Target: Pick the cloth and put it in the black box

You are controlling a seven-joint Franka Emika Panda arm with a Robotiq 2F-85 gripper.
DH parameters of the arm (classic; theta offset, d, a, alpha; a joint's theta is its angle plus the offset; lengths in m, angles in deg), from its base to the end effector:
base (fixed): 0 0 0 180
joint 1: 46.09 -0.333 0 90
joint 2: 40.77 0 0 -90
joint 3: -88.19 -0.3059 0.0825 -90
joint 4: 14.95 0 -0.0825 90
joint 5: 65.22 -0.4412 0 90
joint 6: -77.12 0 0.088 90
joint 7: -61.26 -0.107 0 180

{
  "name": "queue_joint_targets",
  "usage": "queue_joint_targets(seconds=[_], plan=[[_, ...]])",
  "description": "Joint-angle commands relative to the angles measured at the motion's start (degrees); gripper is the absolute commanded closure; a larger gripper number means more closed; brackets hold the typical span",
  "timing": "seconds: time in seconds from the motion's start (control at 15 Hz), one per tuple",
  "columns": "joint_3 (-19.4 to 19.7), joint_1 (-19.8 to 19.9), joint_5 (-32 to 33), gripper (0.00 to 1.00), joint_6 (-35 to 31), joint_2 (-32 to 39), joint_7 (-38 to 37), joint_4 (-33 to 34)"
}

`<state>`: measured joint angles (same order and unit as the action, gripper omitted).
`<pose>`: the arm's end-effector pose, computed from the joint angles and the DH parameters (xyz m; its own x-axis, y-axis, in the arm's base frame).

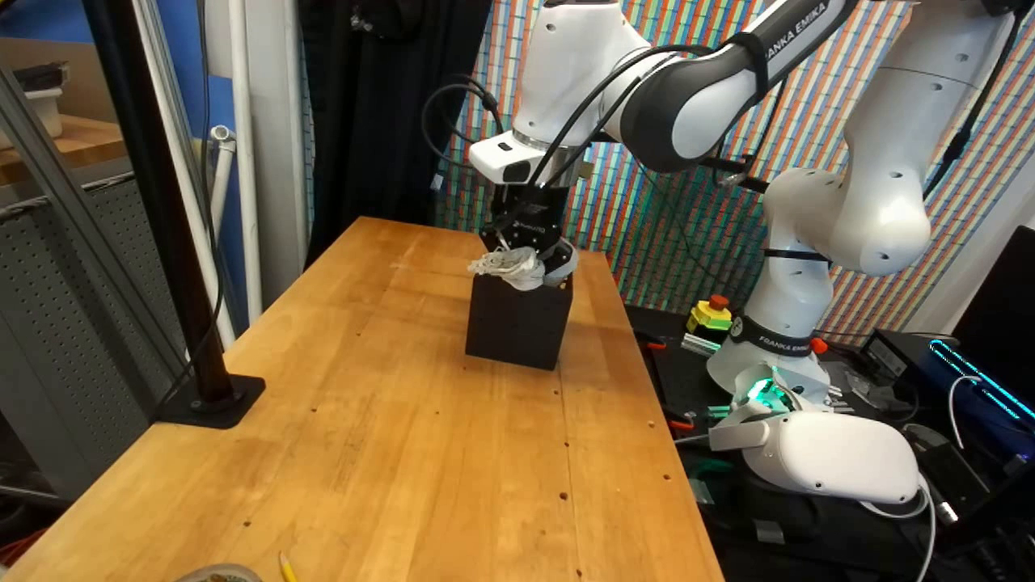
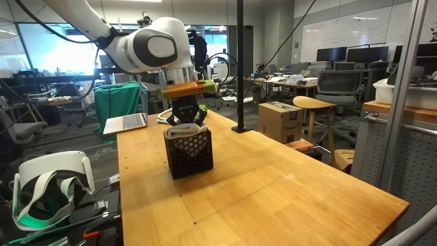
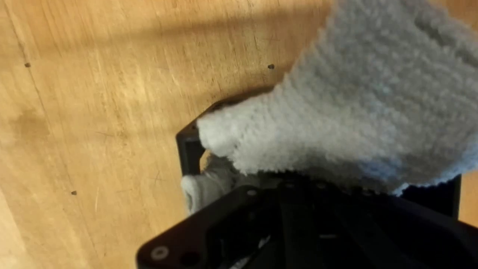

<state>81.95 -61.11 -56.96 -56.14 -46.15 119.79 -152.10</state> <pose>0.4935 0.1887 0.3081 0.0840 0.9924 -0.0899 0.9940 -0.0771 0.0775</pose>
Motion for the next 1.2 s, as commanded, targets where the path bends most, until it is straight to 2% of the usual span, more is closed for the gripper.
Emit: queue_joint_targets(seconds=[0.0, 0.27, 0.8, 1.13], plan=[[-1.2, 1.0, -2.1, 0.99, -1.0, 7.3, 3.8, 2.1], [-2.0, 1.7, 0.2, 0.99, 0.9, 7.3, 1.9, 3.4], [-5.7, 0.6, 9.3, 0.99, 10.0, -1.0, -9.2, 4.6], [-6.6, 0.1, 7.8, 0.99, 12.5, -4.5, -9.4, 4.6]])
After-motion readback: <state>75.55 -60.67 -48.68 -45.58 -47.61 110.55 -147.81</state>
